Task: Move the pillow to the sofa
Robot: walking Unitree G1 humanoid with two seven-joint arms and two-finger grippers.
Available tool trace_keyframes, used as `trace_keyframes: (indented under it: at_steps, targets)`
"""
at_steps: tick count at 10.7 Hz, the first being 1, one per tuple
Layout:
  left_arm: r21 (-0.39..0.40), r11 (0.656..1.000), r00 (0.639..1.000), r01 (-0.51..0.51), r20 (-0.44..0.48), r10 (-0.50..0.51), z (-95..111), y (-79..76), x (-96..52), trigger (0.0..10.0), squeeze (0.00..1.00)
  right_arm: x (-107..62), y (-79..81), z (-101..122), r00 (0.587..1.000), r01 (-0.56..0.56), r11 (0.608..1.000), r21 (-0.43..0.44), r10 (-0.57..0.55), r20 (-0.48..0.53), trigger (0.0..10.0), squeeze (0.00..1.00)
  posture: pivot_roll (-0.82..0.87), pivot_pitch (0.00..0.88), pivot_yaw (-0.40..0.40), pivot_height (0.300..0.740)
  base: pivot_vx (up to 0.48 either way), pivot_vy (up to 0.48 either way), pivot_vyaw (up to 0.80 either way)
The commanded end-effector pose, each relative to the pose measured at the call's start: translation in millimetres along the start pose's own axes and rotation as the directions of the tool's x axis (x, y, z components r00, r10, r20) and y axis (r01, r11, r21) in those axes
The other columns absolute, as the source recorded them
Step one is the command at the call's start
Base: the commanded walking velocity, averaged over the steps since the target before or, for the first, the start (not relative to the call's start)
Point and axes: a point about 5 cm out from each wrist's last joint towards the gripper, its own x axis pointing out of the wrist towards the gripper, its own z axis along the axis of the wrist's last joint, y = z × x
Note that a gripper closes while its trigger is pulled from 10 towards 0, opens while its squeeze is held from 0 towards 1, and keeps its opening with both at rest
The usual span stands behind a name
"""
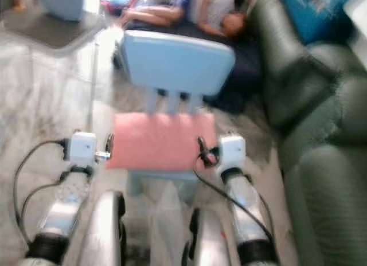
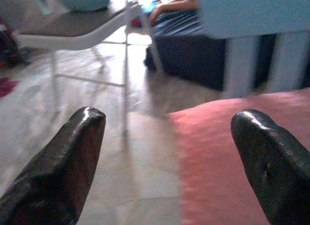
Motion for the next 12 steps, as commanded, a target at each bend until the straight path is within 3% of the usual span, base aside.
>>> trace_keyframes:
  at_steps: [1,3,6,9,12]
  targets:
    - [-0.017,0.999,1.0,0.028,0.006,-0.028,2,-10.3,-0.4,10.0,0.0,-8.9,-10.7,-10,0.999,0.027,1.0,-0.01,-0.028,-0.042,10.0,0.0,-0.02,0.158,-0.096,0.599,0.368,0.0,0.0]
    - [-0.015,0.999,1.0,0.031,0.005,-0.031,2,-10.9,-0.1,10.0,0.0,-8.0,-12.2,-9,0.998,0.034,0.999,-0.012,-0.035,-0.044,10.0,0.0,-0.02,0.157,-0.096,0.599,0.326,0.0,0.0]
    - [-0.028,0.998,0.999,0.048,-0.005,-0.048,0,-15.5,-1.5,10.0,0.0,-8.4,-12.1,-12,0.997,0.047,0.999,0.004,-0.047,-0.058,10.0,0.0,-0.02,0.163,-0.099,0.594,0.0,0.0,0.0]
    - [-0.041,0.997,0.997,0.068,-0.04,-0.069,-4,-17.5,-4.8,10.0,0.0,-11.4,-12.0,-14,0.997,0.048,0.999,-0.001,-0.048,-0.066,10.0,0.0,-0.03,0.179,-0.098,0.545,0.0,0.0,0.0]
    - [-0.006,0.999,0.998,0.049,-0.039,-0.05,-8,-0.2,0.2,10.0,0.0,-12.9,-12.5,-15,0.996,0.049,0.999,0.0,-0.049,-0.071,10.0,0.0,-0.03,0.186,-0.098,0.495,0.0,0.0,0.0]
